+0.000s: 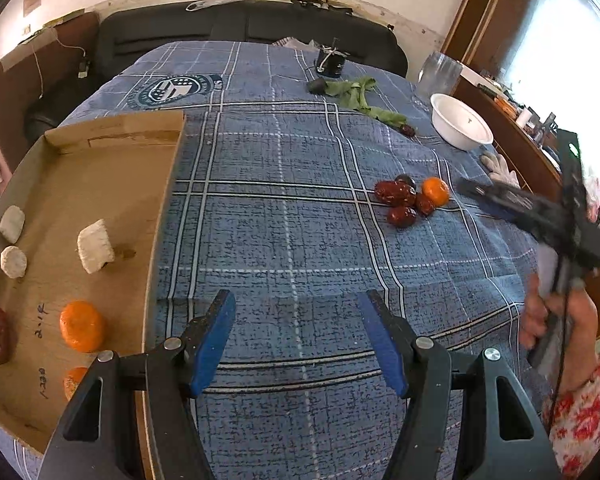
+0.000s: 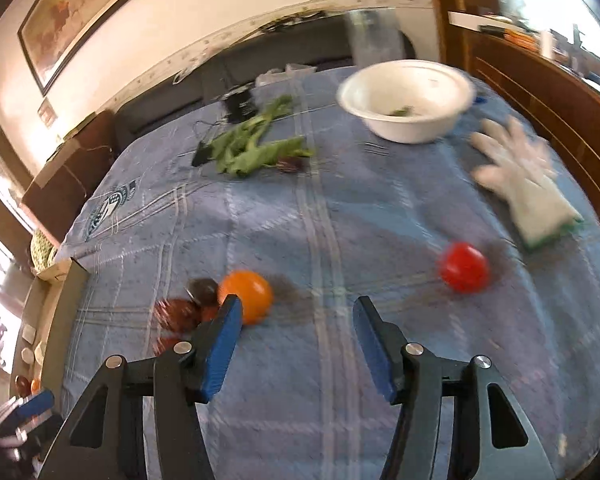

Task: Organize fruits
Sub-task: 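Grasp the last mandarin with the right gripper while the left gripper approaches the dates, then grasp a red date with the left gripper and lift it toward the tray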

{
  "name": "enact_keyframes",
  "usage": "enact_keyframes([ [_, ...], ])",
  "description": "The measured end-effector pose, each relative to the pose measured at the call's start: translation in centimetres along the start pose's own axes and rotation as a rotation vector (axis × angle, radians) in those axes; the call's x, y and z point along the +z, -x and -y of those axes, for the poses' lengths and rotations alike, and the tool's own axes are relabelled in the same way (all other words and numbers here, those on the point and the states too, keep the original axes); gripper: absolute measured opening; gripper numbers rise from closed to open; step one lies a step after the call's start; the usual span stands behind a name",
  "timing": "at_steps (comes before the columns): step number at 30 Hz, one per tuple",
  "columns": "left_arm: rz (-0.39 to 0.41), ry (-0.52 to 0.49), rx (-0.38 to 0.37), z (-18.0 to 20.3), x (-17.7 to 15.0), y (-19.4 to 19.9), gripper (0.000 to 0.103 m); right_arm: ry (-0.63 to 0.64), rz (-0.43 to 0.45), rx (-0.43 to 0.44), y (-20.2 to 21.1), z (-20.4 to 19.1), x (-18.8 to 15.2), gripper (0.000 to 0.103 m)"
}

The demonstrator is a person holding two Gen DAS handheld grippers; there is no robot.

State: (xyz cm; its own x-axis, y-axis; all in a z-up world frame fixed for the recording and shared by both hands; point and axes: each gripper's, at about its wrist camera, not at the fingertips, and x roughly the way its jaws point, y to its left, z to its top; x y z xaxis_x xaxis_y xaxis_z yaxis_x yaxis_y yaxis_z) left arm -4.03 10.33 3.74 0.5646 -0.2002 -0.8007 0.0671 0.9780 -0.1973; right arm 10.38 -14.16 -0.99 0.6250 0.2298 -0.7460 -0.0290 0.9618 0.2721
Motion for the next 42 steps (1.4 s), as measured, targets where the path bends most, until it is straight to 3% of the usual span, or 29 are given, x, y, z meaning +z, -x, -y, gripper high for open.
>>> enact_keyframes([
  [5, -0.011, -0.012, 0.000, 0.2, 0.0, -0.3, 0.064, 0.061, -0.032, -0.025, -3.3, -2.6, 0.5, 0.059],
  [9, -0.023, -0.021, -0.011, 0.5, 0.2, -0.9, 0.064, 0.074, -0.052, 0.048, -3.7, -3.4, 0.0, 0.033],
  [13, -0.029, -0.019, -0.034, 1.0, 0.7, -1.5, 0.064, 0.082, -0.028, 0.007, -2.4, -2.9, -0.9, 0.033],
  [19, -0.021, -0.021, -0.072, 2.7, 2.9, -3.7, 0.064, -0.065, 0.040, -0.046, 0.3, 1.8, -2.2, 0.033],
  [23, -0.017, 0.005, -0.119, 4.0, 5.1, -6.0, 0.064, -0.125, 0.052, -0.012, 0.6, 3.6, -2.3, 0.033],
  [29, -0.036, 0.077, -0.183, 5.2, 7.8, -10.1, 0.064, -0.113, 0.028, 0.021, -0.4, 3.7, -2.4, 0.034],
  [33, -0.028, 0.030, -0.180, 6.3, 8.3, -11.7, 0.064, -0.098, 0.032, 0.013, -0.6, 3.4, -2.4, 0.035],
  [35, -0.001, -0.035, -0.172, 7.1, 8.0, -11.7, 0.045, -0.090, 0.032, 0.007, -0.6, 3.3, -2.5, 0.035],
  [36, -0.010, -0.043, -0.213, 7.3, 7.8, -11.8, 0.041, -0.087, 0.033, 0.004, -0.6, 3.3, -2.5, 0.035],
  [42, 0.007, -0.045, -0.226, 6.9, 7.7, -11.5, 0.041, -0.075, 0.037, -0.012, -0.6, 3.1, -2.5, 0.035],
])
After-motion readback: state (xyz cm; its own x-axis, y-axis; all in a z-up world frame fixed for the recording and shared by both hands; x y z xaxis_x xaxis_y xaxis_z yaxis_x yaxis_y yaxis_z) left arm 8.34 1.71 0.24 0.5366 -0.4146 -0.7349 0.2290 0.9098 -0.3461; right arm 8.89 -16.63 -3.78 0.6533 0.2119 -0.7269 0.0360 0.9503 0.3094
